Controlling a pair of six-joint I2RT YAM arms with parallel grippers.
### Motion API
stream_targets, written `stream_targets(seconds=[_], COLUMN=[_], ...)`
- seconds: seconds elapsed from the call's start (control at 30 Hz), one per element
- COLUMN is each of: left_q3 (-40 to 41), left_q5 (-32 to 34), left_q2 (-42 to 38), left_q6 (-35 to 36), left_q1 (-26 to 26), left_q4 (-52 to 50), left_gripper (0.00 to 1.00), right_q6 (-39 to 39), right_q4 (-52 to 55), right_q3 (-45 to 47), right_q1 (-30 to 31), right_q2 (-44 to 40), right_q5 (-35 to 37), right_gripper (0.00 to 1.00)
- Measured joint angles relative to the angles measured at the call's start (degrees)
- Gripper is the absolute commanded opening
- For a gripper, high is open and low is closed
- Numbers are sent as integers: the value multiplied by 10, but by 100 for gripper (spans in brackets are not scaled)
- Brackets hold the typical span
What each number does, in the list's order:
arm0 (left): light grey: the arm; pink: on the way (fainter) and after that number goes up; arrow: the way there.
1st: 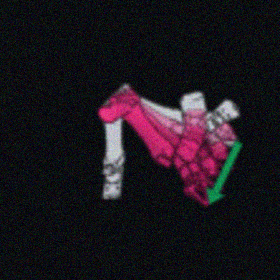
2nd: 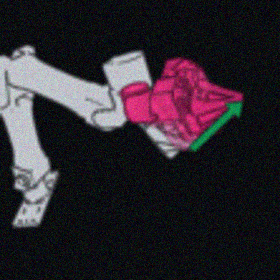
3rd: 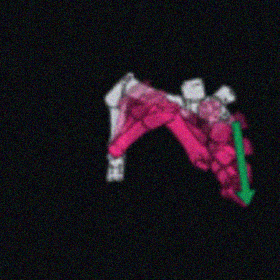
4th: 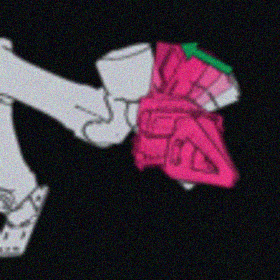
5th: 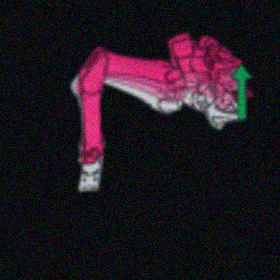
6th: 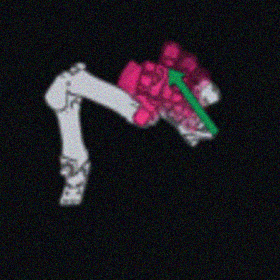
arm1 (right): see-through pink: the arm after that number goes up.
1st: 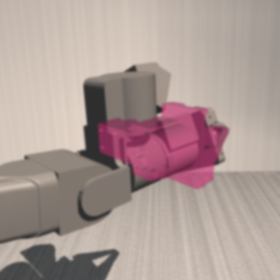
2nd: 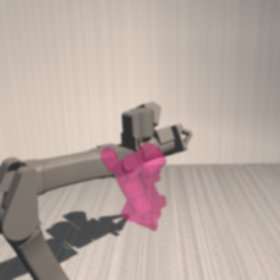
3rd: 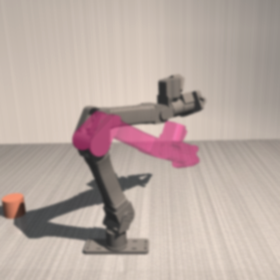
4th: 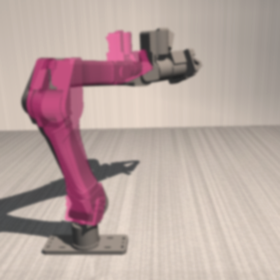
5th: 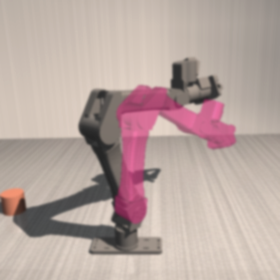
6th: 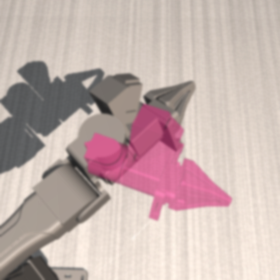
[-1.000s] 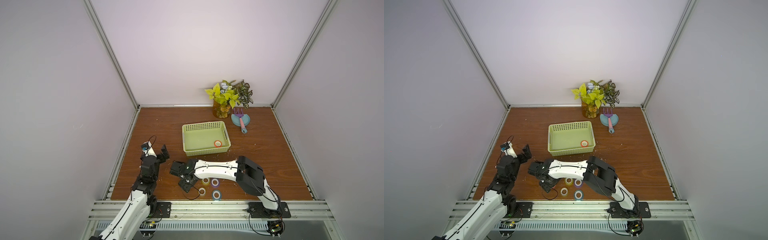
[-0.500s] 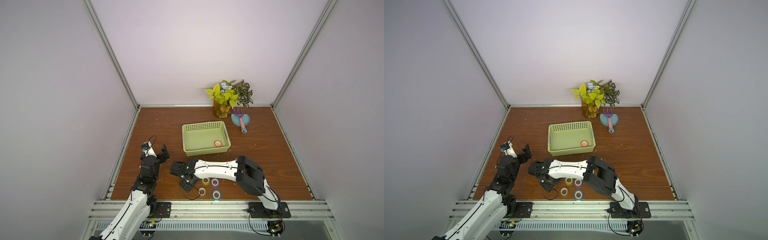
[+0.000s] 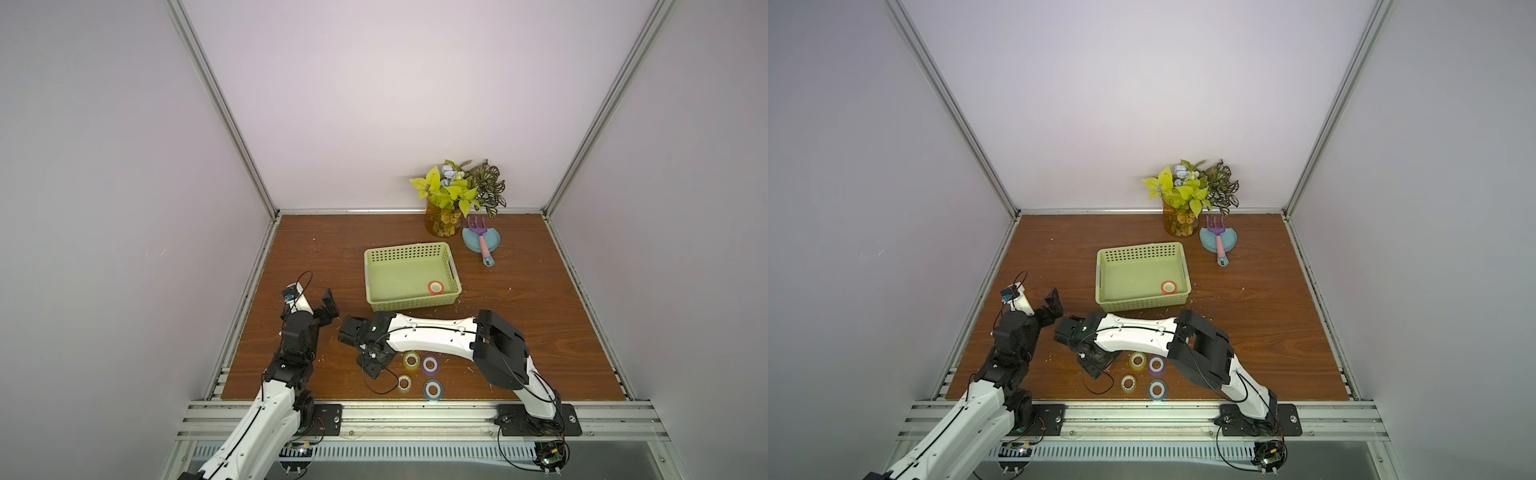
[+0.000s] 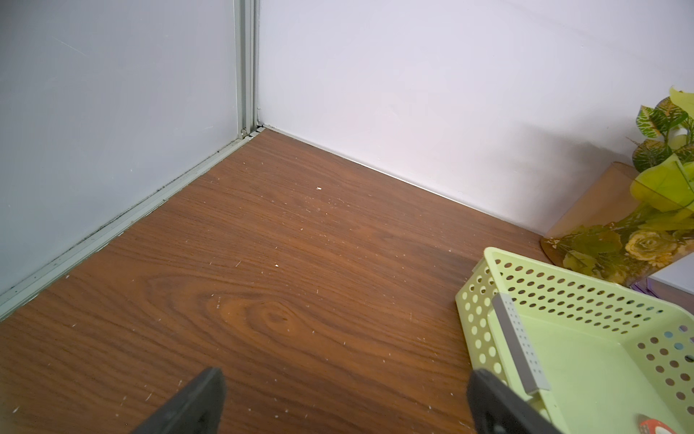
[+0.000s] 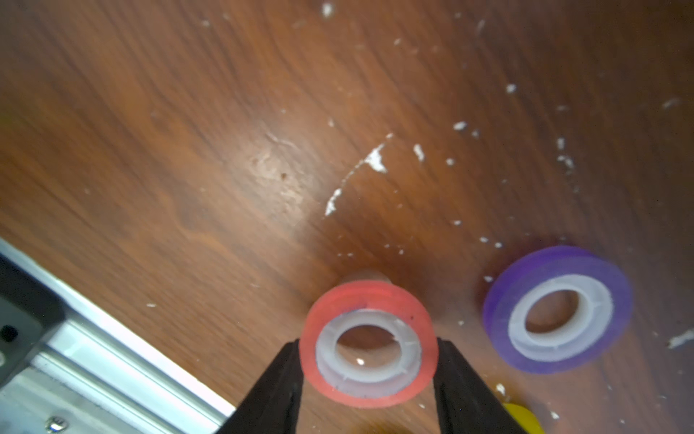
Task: Put the transparent tape into the storage box
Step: Pick up the tape at the center of the board, then place the tape in the storage box.
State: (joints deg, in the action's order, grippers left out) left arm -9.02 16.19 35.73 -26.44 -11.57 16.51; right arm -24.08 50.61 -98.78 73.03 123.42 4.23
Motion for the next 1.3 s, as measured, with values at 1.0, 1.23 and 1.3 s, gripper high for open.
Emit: stream_targets(seconds=[1.0,1.23,1.3], left_q3=[0,0,0], left_q5=[0,-1,-1], left_q2=[0,2,2], left_q6=[0,0,0], left_q1=[0,0,0], left_q4=[0,0,0], left_gripper=[99,99,99], right_q6=[87,106,110], right_q4=[47,40,33], right_q3=[-24,-43,-46], right_q1=[-273,-319,-326], right_q2=[-151,-133,-117], right_q5=[45,39,31], right_gripper=[56,56,56])
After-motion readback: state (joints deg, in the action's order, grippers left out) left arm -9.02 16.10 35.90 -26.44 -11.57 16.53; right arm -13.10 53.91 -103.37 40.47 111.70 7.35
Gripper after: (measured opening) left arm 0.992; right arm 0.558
